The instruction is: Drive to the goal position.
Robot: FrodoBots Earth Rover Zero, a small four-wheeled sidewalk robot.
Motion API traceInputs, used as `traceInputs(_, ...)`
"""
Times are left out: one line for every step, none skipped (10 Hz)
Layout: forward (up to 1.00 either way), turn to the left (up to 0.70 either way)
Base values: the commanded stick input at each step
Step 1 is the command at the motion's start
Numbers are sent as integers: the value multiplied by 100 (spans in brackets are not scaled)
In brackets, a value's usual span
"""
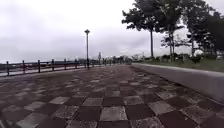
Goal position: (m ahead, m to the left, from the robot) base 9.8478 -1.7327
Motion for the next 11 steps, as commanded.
traceInputs(100, 0)
traceInputs(100, 0)
traceInputs(100, 0)
traceInputs(100, 0)
traceInputs(100, 0)
traceInputs(100, 0)
traceInputs(100, 0)
traceInputs(100, 0)
traceInputs(100, 0)
traceInputs(100, 0)
traceInputs(100, 0)
